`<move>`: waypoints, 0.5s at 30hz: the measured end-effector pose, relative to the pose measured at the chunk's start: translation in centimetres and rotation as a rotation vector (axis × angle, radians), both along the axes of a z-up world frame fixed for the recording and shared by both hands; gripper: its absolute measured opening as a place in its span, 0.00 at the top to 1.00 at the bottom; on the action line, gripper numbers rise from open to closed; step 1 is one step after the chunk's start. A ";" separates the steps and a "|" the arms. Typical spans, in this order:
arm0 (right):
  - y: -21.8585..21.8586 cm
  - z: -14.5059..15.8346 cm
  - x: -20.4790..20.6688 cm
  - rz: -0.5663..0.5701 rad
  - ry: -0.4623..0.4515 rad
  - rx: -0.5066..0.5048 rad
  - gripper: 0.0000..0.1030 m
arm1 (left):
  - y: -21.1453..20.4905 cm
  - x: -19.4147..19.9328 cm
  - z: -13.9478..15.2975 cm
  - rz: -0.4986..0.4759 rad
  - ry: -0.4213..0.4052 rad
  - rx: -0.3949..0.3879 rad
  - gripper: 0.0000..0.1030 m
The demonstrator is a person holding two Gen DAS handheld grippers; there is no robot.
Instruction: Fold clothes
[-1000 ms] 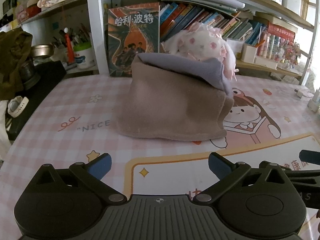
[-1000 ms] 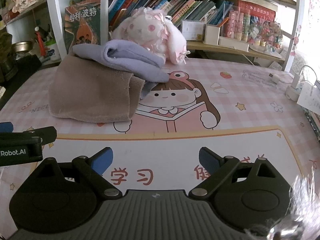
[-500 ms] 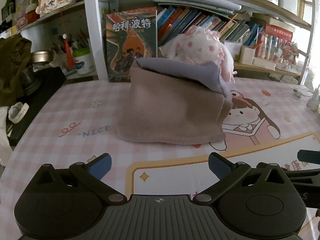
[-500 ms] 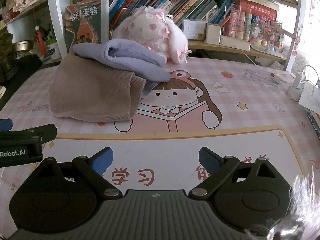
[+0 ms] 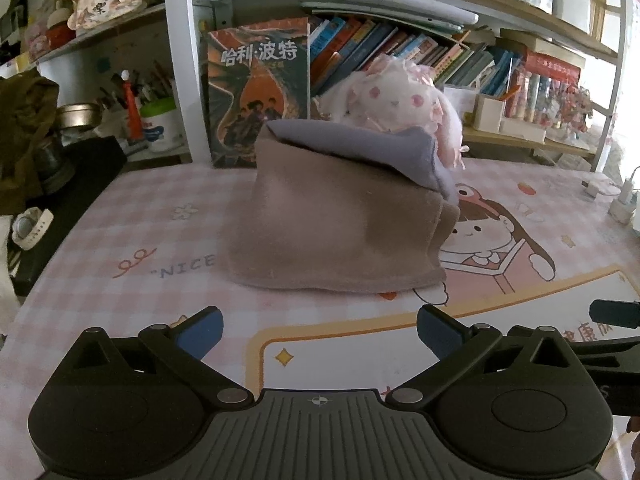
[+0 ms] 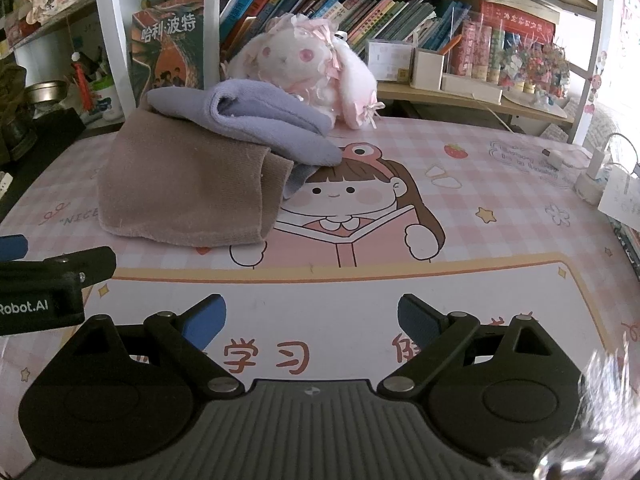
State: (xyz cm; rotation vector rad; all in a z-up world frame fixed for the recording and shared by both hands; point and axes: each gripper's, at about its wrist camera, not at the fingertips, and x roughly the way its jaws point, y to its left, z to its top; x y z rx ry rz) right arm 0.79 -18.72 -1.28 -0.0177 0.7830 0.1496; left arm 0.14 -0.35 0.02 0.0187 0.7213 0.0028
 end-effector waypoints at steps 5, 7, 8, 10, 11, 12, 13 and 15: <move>0.0 0.1 0.0 0.000 0.001 0.000 0.09 | 0.0 0.0 0.0 -0.005 -0.001 -0.003 0.00; 0.0 0.1 0.0 0.001 0.001 0.001 0.09 | 0.0 -0.1 0.0 -0.006 -0.003 -0.006 0.00; 0.0 0.1 0.0 0.001 0.002 0.001 0.09 | 0.0 -0.1 0.0 -0.006 -0.003 -0.007 0.00; 0.0 0.2 0.1 0.000 0.003 0.001 0.09 | 0.0 -0.1 0.0 -0.007 -0.001 -0.010 0.00; -0.1 0.2 0.1 0.000 0.003 0.001 0.09 | 0.1 0.0 0.0 -0.007 -0.001 -0.012 0.00; -0.1 0.2 0.1 0.000 0.003 0.001 0.08 | 0.1 0.0 0.0 -0.005 0.000 -0.012 0.00; 0.0 0.2 0.1 0.000 0.003 0.001 0.08 | 0.1 0.0 0.0 -0.004 0.001 -0.010 0.00; 0.0 0.1 0.1 0.001 0.004 0.001 0.08 | 0.1 0.1 -0.1 -0.002 0.003 -0.008 0.00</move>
